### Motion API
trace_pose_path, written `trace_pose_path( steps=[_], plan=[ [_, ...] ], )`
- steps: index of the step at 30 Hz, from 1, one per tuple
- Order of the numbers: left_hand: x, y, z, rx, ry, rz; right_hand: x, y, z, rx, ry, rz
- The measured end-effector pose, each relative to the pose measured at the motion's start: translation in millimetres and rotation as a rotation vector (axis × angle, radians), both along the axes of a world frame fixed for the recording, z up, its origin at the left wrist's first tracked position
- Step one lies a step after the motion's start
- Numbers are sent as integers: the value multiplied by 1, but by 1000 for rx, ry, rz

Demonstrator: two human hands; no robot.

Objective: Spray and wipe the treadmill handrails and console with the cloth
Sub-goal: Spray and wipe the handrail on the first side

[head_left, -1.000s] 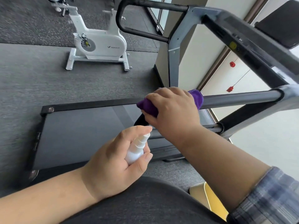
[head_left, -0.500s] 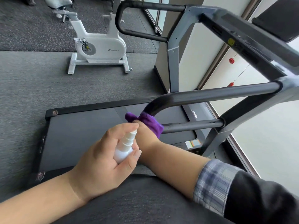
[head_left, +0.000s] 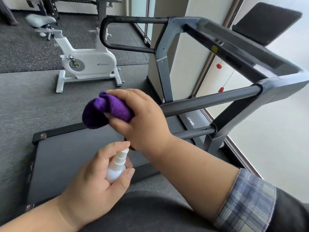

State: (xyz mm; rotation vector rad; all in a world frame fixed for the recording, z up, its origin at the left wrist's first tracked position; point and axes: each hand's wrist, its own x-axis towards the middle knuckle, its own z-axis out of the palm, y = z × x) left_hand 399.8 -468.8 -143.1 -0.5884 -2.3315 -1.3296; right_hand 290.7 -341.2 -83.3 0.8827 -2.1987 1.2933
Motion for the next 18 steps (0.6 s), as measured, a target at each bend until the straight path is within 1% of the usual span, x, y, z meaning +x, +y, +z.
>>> trace_pose_path(
  steps=[2, 5, 9, 11, 13, 18],
  plan=[
    [-8, 12, 2, -18, -6, -18, -10, 20, 9, -70, -6, -64],
    [-21, 34, 7, -64, -5, -9, -22, 60, 14, -116, -48, -173],
    [-47, 71, 11, -71, -93, 102, -43, 116, 9, -124, -122, -301],
    [-59, 93, 10, -90, -89, 125, -53, 145, 4, -105, -141, -336],
    [-70, 115, 13, -107, -87, 123, -62, 176, 3, -104, -126, -382],
    [-88, 168, 19, -104, -137, 145, -97, 262, 21, -191, -1, -553]
  ],
)
